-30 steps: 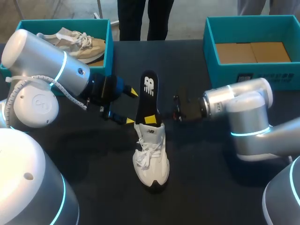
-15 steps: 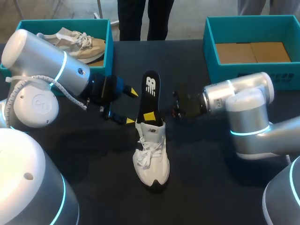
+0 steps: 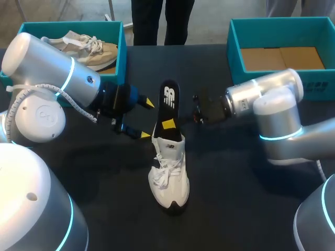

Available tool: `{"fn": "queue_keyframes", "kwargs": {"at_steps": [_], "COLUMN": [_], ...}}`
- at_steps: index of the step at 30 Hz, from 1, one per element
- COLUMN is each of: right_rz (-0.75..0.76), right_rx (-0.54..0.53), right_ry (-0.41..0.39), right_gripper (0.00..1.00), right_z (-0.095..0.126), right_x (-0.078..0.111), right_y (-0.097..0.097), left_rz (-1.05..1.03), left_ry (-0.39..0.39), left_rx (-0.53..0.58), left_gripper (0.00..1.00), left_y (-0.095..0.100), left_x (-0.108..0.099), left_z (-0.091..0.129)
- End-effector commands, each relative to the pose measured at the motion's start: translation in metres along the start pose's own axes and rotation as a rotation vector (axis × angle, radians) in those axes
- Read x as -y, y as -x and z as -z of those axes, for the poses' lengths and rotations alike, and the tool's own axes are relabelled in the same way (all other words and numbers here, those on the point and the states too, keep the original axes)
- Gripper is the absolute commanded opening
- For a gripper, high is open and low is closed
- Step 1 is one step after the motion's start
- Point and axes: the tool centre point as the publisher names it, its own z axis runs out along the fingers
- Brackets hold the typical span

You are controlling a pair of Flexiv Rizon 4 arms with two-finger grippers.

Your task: Take the shoe out of the shoebox, open the shoe tongue, remove and reinsert the insole, then place the shoe into the shoebox

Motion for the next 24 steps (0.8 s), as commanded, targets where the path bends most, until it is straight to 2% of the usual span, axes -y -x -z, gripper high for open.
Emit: {"fn": "queue_keyframes", "kwargs": {"at_steps": [1,13,20,22,24], "right_rz": [-0.023,-0.088,-0.082,-0.067,-0.059], "right_rx": [-0.01,-0.02,-0.002,0.01,0.016], "right_ry": [-0.023,-0.033,-0.042,-0.05,-0.059], "right_gripper": [0.0,0.0,0.0,0.15,0.24], "right_z": [-0.007,-0.021,-0.02,-0.017,-0.015], "right_x": [0.007,0.028,0.024,0.018,0.014], "right_y": [0.0,-0.017,-0.021,-0.021,-0.021], "left_rz": [0.0,0.0,0.0,0.0,0.0], "left_ry": [0.005,0.005,0.005,0.005,0.005], "left_rx": [-0.001,-0.001,-0.001,-0.001,-0.001], "left_gripper": [1.0,1.0,1.0,1.0,1.0], "left_y": [0.0,0.0,0.0,0.0,0.0], "left_x": [0.001,0.001,0.001,0.001,0.001], "left_z": [0.0,0.0,0.0,0.0,0.0]}}
